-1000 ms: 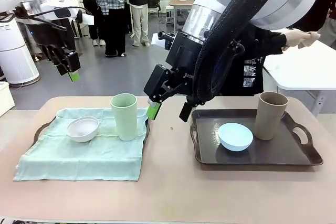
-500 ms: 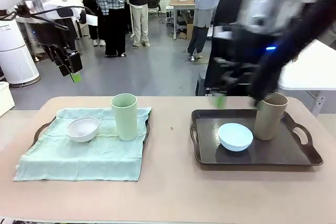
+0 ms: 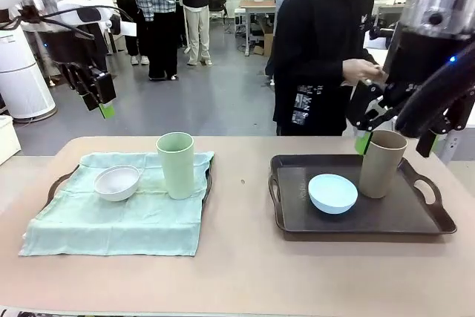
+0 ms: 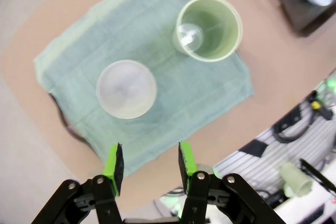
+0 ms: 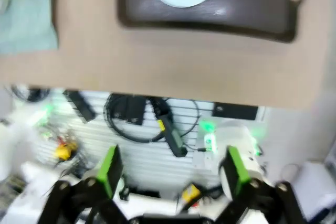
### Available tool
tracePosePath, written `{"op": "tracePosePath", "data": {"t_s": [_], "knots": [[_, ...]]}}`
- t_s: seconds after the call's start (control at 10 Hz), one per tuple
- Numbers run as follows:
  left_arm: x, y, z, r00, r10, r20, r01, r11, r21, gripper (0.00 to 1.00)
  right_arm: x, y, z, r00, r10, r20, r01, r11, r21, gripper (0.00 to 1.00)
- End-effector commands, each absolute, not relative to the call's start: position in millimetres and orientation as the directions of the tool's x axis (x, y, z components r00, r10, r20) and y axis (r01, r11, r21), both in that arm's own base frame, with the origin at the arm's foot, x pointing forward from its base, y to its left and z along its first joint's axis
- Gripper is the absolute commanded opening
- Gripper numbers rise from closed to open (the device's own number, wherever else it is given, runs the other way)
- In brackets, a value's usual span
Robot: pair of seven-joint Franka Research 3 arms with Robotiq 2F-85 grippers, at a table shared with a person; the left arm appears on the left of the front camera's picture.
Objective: Set up a tray with a mat and arrange the tableware.
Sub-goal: Pick up the Picnic Bowl and Reusable plastic cup from the Handle tray in front of the human's position and hold them in the air.
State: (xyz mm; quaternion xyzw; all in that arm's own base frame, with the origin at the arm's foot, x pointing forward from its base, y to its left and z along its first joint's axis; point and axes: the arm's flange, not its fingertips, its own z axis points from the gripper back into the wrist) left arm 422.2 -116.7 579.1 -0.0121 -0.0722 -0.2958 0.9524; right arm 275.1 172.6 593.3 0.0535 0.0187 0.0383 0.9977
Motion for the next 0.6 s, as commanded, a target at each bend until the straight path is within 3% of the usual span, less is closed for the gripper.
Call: {"op": "tracePosePath", "data": {"t_s": [0.0,0.1,0.4,0.5], "knots": [[422,-97,593,0.817,-0.505,0.277,0.570,0.777,-0.267,0.56,284,120,591,0.988,0.155,0.003,-0.136,0.859,0.494,1.00],[417,-74,592,0.838,-0.440,0.324,0.544,0.720,-0.431,1.00,284,79,580,0.990,0.138,0.041,-0.127,0.704,0.699,1.00],[403,-29,596,0.870,-0.264,0.416,0.488,0.580,-0.652,1.00,268,31,561,0.981,0.126,0.146,-0.185,0.394,0.900,1.00],[402,-22,592,0.876,-0.224,0.427,0.478,0.523,-0.706,1.00,266,23,555,0.980,0.125,0.156,-0.191,0.358,0.914,1.00]]}}
